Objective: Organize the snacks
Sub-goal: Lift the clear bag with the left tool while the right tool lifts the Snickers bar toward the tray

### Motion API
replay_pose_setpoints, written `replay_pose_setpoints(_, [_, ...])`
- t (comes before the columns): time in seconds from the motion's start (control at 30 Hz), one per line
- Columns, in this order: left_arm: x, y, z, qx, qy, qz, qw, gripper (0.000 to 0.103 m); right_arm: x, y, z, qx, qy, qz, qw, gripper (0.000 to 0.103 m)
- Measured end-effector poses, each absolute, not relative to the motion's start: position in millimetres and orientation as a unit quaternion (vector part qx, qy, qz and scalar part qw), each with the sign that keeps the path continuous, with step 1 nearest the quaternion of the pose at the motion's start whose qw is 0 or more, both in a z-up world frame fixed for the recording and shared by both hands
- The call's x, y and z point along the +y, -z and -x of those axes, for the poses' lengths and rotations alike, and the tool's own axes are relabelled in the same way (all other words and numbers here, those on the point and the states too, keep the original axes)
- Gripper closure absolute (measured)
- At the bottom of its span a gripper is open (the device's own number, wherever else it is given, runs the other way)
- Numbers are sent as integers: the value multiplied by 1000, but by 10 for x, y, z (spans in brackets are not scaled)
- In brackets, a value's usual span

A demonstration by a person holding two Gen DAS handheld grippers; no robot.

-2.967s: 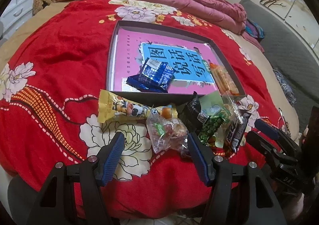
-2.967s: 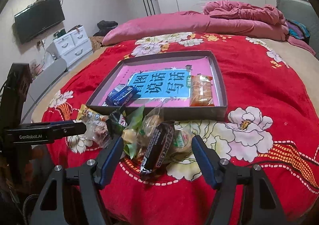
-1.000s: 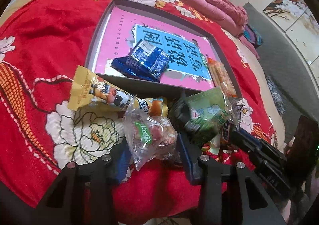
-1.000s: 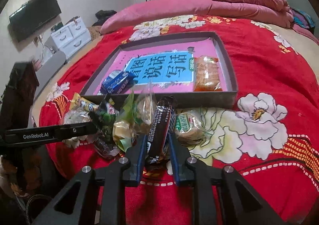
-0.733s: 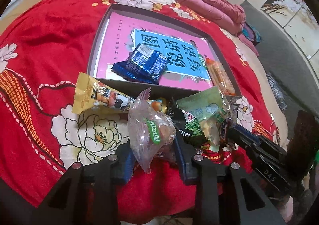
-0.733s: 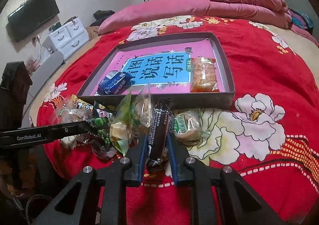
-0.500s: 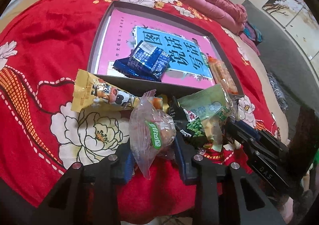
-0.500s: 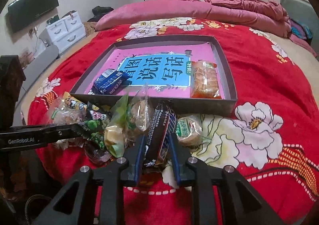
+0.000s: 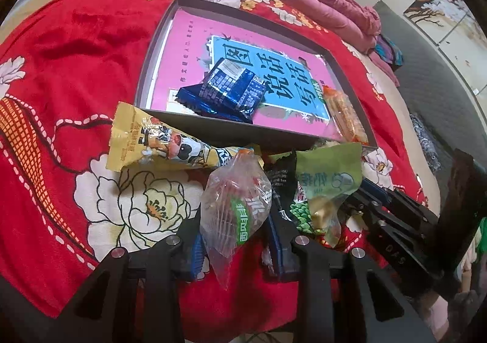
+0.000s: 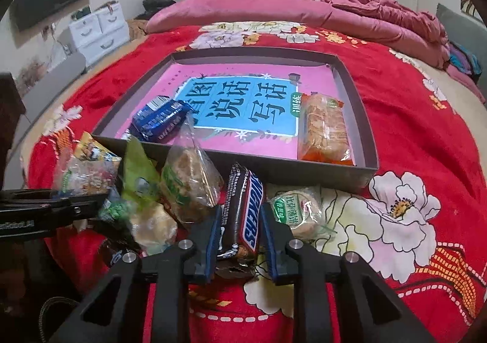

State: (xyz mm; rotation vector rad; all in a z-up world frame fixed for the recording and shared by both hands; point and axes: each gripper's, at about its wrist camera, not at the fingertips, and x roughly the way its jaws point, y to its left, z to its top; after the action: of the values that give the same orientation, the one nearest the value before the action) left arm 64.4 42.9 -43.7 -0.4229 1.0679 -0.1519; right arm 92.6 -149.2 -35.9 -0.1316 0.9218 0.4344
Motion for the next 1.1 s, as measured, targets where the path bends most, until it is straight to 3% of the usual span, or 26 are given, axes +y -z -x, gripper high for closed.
replay_pose_setpoints(0.3, [476, 348, -625, 489, 76, 206, 844, 70, -1818, 166, -893, 420, -215, -5, 882, 92])
replay_pose_setpoints(0.6, [499, 334, -615, 488, 75, 209, 844, 70, -1744, 201, -870, 431, -245, -6, 868, 92])
replay_pose_setpoints(0.77, [502, 335, -613, 487, 75, 211, 844, 70, -1656, 249, -856, 434, -236, 23, 869, 86])
replay_pose_setpoints(0.87, [514, 317, -607, 484, 75, 211, 846, 70, -1643, 295, -894, 443, -228, 28, 867, 71])
replay_pose_setpoints(1.1, [540, 282, -608, 475, 76, 211, 851, 70, -1534, 457, -997, 466, -236, 43, 852, 71])
